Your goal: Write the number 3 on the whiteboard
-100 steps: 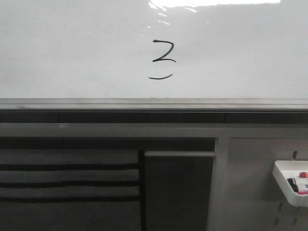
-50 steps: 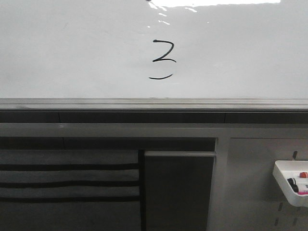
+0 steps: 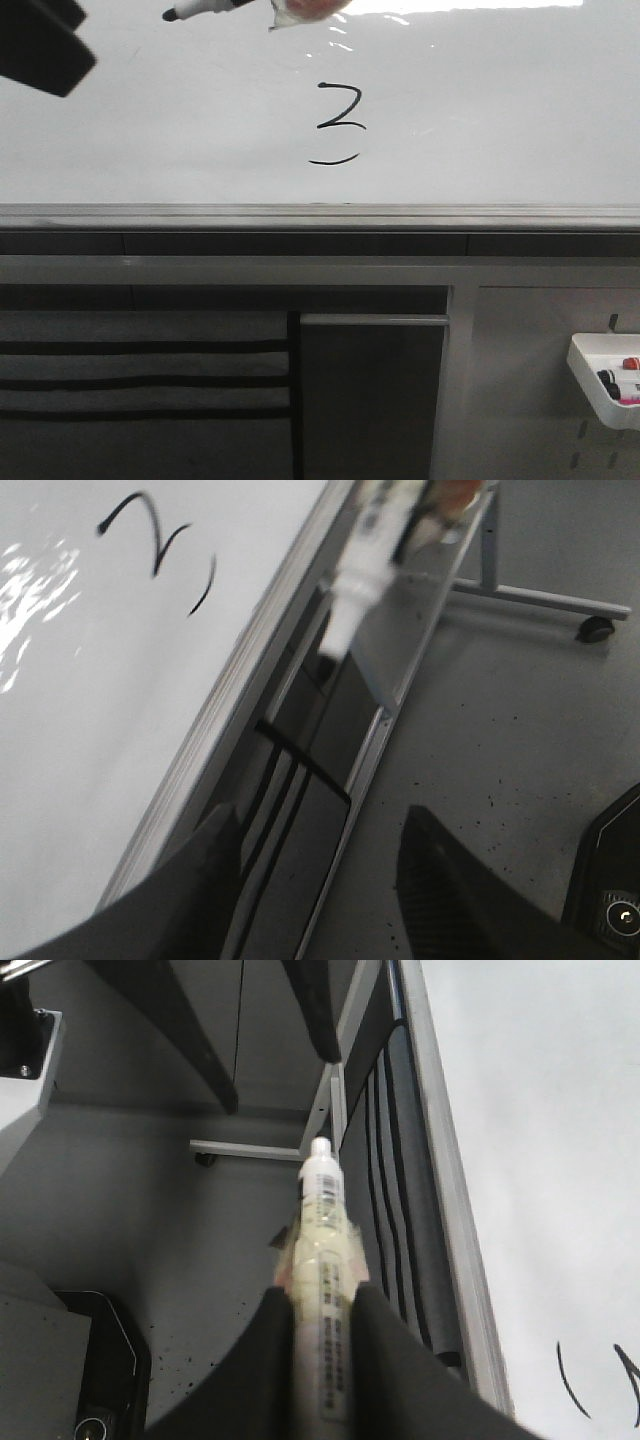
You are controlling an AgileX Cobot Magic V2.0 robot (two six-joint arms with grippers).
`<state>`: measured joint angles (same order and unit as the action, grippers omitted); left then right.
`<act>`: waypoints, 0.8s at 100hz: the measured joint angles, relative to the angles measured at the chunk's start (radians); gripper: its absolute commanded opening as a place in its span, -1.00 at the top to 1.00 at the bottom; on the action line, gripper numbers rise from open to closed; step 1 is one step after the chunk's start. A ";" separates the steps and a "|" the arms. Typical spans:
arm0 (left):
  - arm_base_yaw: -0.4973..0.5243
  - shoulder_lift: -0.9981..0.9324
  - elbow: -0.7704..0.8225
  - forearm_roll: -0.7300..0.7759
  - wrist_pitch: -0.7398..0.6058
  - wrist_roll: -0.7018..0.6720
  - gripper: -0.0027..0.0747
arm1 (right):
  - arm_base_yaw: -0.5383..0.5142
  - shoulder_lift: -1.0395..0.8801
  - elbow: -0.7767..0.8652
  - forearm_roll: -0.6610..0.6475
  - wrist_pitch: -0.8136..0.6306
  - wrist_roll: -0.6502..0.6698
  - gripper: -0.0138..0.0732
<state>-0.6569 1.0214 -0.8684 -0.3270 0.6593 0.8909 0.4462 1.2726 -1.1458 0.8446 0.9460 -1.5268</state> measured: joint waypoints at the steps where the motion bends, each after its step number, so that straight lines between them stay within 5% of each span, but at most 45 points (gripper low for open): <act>1: -0.004 0.004 -0.007 0.000 -0.004 0.002 0.06 | 0.000 0.000 0.000 0.000 0.000 -0.004 0.67; 60: -0.112 0.251 -0.204 0.010 0.007 0.029 0.07 | 0.000 0.004 0.000 -0.006 0.016 -0.033 0.67; 80: -0.120 0.257 -0.210 0.037 0.015 0.030 0.47 | 0.000 0.004 0.000 -0.006 0.031 -0.033 0.67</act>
<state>-0.7767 1.2786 -1.0787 -0.2904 0.6744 0.9209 0.4462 1.2766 -1.1458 0.8386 0.9774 -1.5596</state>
